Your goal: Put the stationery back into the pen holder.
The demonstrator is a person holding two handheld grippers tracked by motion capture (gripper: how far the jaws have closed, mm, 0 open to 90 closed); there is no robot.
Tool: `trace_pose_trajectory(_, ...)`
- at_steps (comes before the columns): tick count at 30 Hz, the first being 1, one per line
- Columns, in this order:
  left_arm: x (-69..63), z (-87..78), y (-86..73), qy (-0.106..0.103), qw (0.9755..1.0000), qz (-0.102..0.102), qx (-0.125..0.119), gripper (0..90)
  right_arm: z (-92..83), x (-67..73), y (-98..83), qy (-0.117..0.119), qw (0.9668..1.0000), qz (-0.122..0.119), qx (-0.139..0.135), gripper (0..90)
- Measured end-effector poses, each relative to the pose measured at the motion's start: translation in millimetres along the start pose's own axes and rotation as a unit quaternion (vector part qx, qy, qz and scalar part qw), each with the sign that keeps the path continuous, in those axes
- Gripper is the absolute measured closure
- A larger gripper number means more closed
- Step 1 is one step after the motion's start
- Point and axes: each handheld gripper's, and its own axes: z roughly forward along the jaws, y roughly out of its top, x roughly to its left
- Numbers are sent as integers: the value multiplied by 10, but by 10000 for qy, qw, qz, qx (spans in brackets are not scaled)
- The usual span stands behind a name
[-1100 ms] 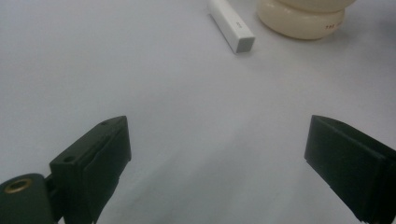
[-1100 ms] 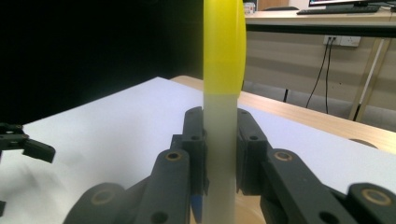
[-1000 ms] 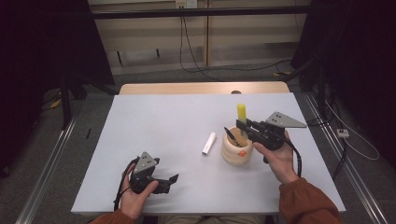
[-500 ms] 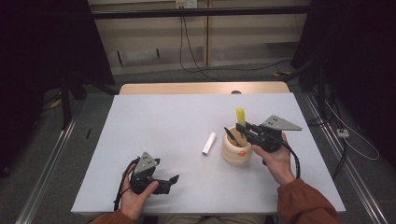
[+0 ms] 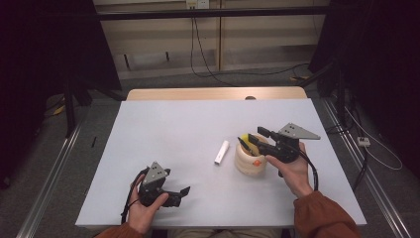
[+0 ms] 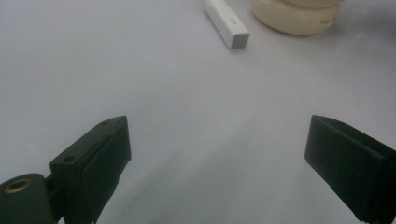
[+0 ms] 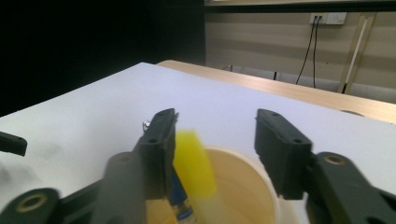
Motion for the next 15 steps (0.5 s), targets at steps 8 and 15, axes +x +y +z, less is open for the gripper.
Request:
trace_pose_trajectory(8, 1, 0, -1, -6, 10000, -16, 2, 70, -39, -24, 41, -260, 9995, 10, 193, 217)
trace_pose_trajectory(15, -6, -4, 4, -31, 10000, 20, -23, 69, -145, -42, 68, -268, 9985, -159, 456, 169)
